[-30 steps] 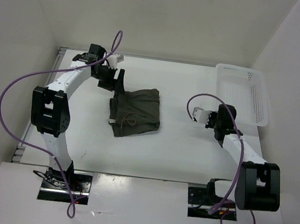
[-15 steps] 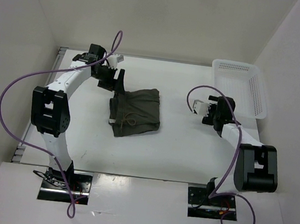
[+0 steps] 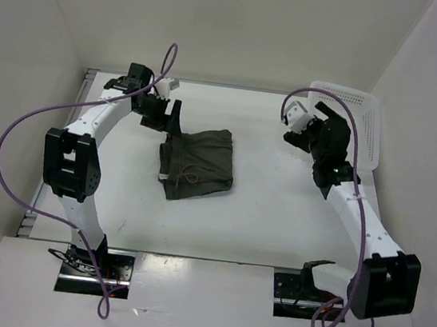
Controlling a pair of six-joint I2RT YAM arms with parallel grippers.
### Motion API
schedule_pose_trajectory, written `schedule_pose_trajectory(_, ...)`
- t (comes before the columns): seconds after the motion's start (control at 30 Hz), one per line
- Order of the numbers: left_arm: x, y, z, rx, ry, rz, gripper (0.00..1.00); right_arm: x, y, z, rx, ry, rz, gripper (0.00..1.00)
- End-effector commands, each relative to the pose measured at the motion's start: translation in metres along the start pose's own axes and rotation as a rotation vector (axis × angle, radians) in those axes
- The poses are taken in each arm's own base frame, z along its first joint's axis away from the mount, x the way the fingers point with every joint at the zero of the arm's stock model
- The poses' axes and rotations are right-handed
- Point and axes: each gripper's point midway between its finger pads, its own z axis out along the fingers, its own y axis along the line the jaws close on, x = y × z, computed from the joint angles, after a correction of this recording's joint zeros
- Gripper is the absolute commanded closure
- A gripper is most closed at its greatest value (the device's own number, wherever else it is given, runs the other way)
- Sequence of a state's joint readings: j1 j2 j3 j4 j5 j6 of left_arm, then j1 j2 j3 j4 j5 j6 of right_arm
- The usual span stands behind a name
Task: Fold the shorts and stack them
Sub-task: Fold the shorts
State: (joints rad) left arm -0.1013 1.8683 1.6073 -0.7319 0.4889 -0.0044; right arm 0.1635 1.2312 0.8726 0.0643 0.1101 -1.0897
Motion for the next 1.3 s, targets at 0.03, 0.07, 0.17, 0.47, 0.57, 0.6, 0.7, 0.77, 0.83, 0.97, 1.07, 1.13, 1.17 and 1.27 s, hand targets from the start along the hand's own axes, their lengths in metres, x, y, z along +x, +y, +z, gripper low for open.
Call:
schedule_pose_trajectory(0.03,-0.008,-0.010,-0.025,-0.016,-0.063,0.036,0.05,-0.060,-0.018,-0.031,-0.007,-0.144,0.296,0.00)
schedule_pose_trajectory(0.07,0.000,-0.006,-0.022,-0.028,-0.041,0.024,0.05,-0.061,-0.012,-0.034,-0.031,-0.139,0.306,0.00)
schedule_pose_trajectory(0.17,0.030,0.009,-0.003,-0.058,0.047,-0.023,0.03,-0.058,-0.011,-0.039,-0.011,-0.130,0.328,0.00)
schedule_pose_trajectory(0.47,0.079,0.031,0.034,-0.069,0.191,-0.097,0.00,-0.035,0.036,-0.026,-0.104,-0.077,0.252,0.00)
schedule_pose_trajectory(0.57,0.085,0.034,0.040,-0.067,0.216,-0.110,0.00,-0.036,0.032,-0.012,-0.031,-0.071,0.232,0.00)
schedule_pose_trajectory(0.6,0.089,0.036,0.044,-0.066,0.228,-0.116,0.00,-0.037,0.027,-0.008,-0.005,-0.077,0.223,0.00)
schedule_pose_trajectory(0.7,0.098,0.037,0.054,-0.040,0.260,-0.137,0.00,-0.027,0.040,0.007,-0.025,-0.029,0.184,0.00)
schedule_pose_trajectory(0.77,0.106,0.039,0.062,-0.027,0.289,-0.155,0.01,-0.024,0.041,0.014,-0.013,-0.017,0.172,0.00)
schedule_pose_trajectory(0.83,0.106,0.038,0.065,-0.014,0.302,-0.165,0.08,-0.022,0.047,0.023,-0.020,-0.011,0.151,0.00)
schedule_pose_trajectory(0.97,0.103,0.036,0.074,0.028,0.318,-0.184,0.30,-0.016,0.054,0.034,-0.010,0.007,0.105,0.00)
schedule_pose_trajectory(1.07,0.091,0.037,0.077,0.036,0.303,-0.178,0.36,-0.010,0.062,0.041,-0.013,0.021,0.081,0.00)
schedule_pose_trajectory(1.13,0.083,0.038,0.080,0.048,0.295,-0.176,0.36,-0.005,0.068,0.046,-0.024,0.038,0.053,0.00)
schedule_pose_trajectory(1.17,0.077,0.038,0.080,0.047,0.282,-0.168,0.36,-0.006,0.067,0.048,-0.014,0.032,0.047,0.00)
schedule_pose_trajectory(1.27,0.058,0.039,0.083,0.053,0.246,-0.149,0.36,0.003,0.069,0.056,-0.009,0.059,0.004,0.00)
